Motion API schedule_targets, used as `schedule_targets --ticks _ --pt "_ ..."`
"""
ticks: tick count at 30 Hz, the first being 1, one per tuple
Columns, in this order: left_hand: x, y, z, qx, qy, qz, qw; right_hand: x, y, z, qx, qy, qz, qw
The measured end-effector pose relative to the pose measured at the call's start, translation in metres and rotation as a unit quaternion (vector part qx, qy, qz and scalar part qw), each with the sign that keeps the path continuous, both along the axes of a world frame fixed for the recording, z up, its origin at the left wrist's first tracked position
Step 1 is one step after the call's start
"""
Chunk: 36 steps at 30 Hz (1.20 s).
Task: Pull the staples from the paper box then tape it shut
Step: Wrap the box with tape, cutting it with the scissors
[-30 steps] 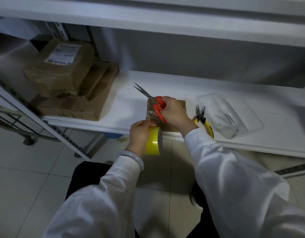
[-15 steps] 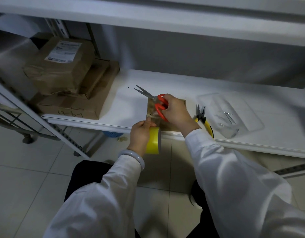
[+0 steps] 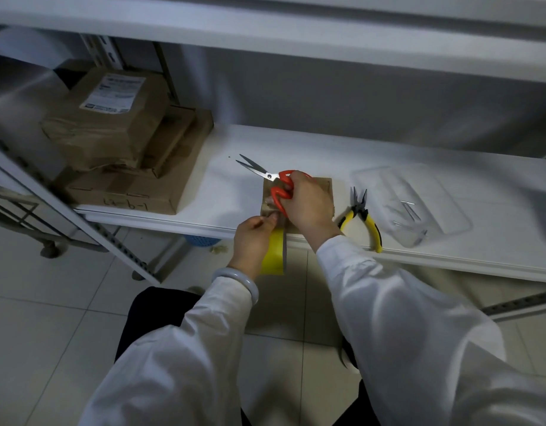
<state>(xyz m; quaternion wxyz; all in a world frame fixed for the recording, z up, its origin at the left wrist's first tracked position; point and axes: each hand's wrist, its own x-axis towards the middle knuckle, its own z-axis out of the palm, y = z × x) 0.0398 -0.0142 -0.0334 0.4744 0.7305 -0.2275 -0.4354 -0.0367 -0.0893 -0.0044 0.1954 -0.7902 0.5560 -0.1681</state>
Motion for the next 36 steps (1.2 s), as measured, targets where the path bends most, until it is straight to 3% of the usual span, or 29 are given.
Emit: schedule_targets --ticks 4,13,18,22,27,33,36 --pt "0.003 0.001 0.0 -0.012 0.051 -0.015 0.999 -0.005 -0.003 0.002 0.023 -0.004 0.038 0.999" --pt "0.002 -0.004 -0.004 0.0 0.045 -0.024 0.999 -0.008 -0.006 0.0 0.017 0.043 0.115 0.992" --pt "-0.003 0.009 -0.016 -0.031 0.19 -0.01 0.981 -0.009 -0.009 -0.001 0.024 0.042 0.124 0.991" --pt "-0.002 0.011 -0.023 -0.056 0.157 -0.013 0.986 -0.011 -0.012 -0.001 0.027 0.046 0.127 0.99" --pt "-0.003 0.007 -0.021 -0.001 0.0 -0.032 0.999 -0.01 -0.011 0.0 0.027 0.065 0.134 0.988" --pt "-0.003 0.003 -0.021 0.097 -0.031 -0.073 0.992 -0.01 -0.01 0.0 0.018 0.068 0.137 0.988" --pt "-0.005 0.007 -0.023 0.087 -0.05 -0.076 0.992 -0.011 -0.011 0.0 0.022 0.062 0.133 0.989"
